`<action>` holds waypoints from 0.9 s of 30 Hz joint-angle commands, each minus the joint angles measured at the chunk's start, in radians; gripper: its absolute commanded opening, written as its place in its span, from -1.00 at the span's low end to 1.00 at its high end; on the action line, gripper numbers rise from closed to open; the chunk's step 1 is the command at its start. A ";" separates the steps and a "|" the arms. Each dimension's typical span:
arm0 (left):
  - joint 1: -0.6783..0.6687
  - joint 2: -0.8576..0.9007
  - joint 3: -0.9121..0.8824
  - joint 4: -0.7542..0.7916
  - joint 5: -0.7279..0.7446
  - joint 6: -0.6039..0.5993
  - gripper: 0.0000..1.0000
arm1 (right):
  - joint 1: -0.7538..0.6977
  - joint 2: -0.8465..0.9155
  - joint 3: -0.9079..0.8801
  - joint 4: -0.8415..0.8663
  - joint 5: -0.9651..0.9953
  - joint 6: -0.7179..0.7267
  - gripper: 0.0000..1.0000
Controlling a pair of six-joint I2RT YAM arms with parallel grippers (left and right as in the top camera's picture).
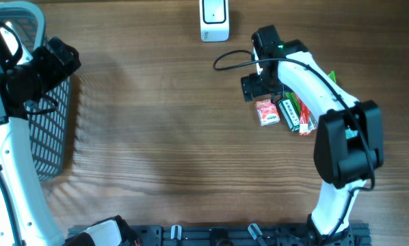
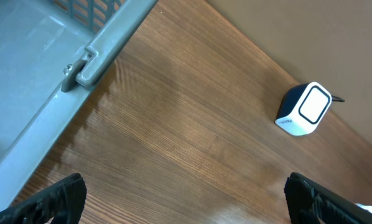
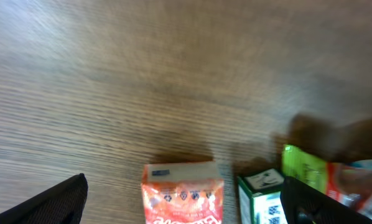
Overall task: Scan the item barcode
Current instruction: 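Carry the box right and set it down beside the green items, then open the right gripper and raise it away from the items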
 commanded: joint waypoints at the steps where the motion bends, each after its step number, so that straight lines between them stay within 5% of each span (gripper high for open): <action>1: -0.003 -0.001 0.008 0.002 0.012 0.016 1.00 | 0.002 -0.077 0.027 0.026 -0.005 -0.007 0.99; 27: -0.003 -0.001 0.008 0.002 0.012 0.016 1.00 | 0.002 -0.076 0.022 0.214 -0.006 -0.007 0.99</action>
